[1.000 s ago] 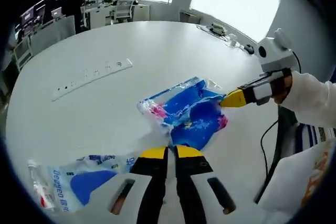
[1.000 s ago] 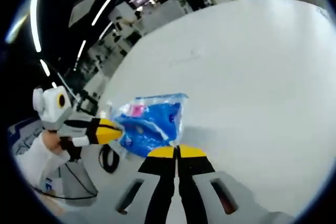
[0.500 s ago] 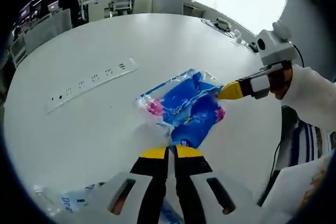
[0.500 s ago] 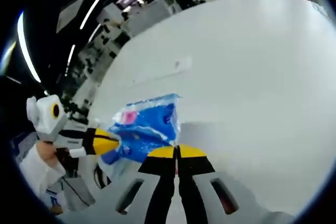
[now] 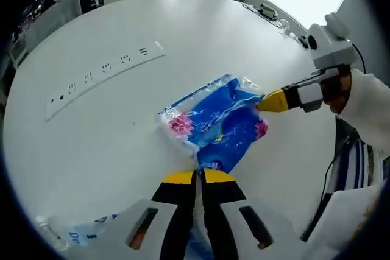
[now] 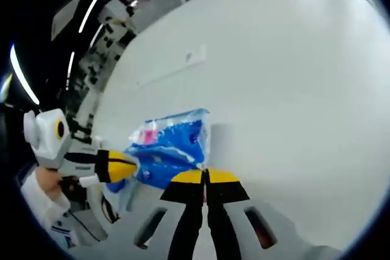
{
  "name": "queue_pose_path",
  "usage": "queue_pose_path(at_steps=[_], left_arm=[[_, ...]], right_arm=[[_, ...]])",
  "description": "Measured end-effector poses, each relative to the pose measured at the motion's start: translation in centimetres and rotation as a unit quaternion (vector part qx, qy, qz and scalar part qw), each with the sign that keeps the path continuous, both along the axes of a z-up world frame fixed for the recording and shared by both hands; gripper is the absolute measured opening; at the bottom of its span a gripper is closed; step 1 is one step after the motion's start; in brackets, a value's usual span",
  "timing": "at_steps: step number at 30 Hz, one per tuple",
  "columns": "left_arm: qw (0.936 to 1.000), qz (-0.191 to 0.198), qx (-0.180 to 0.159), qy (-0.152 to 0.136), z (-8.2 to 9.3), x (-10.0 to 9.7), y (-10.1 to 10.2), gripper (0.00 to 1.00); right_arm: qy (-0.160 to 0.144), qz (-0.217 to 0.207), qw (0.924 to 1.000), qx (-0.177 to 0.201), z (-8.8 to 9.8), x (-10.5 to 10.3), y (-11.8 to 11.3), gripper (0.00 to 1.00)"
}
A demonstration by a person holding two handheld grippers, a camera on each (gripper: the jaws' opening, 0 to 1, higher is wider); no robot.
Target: Arrange the tabletop items into an orderly group along one side of the table until the central work area is clear of visible clutter.
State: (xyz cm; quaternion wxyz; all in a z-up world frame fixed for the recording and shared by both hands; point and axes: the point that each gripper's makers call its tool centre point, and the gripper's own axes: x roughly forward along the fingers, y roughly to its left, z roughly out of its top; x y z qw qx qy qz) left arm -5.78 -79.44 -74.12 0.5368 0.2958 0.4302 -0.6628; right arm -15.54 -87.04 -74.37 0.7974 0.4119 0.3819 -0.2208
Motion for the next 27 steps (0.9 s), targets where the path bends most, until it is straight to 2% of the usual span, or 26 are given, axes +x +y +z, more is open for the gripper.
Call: queue_pose_path(at_steps=[4, 14, 18, 24, 27], left_arm=[[0.9999, -0.004, 0.016, 0.004, -1.1, -0.2, 0.5, 0.00], [0.9993, 0.008, 0.032, 0.019, -2.3, -0.4, 1.0, 0.00], [0.9986, 0.017, 0.046, 0.020, -2.8, -0.3, 1.3, 0.00], [0.9984, 0.025, 0.045, 0.024, -2.6, -0.3, 1.4, 0.02], [0.9979, 0.037, 0.048, 0.021, -2.3, 0.0, 1.4, 0.08]], right_arm=[[0.006, 0.002, 0.9999, 0.012, -1.1, -0.3, 0.4, 0.00], [-0.005, -0.011, 0.9997, 0.022, -1.5, -0.2, 0.3, 0.00], [-0.011, -0.014, 0.9997, 0.019, -1.6, 0.0, 0.2, 0.00], [-0.017, -0.010, 0.9997, 0.013, -1.5, 0.1, 0.2, 0.00], [-0.043, 0.003, 0.9989, -0.019, -1.1, 0.5, -0.1, 0.01]])
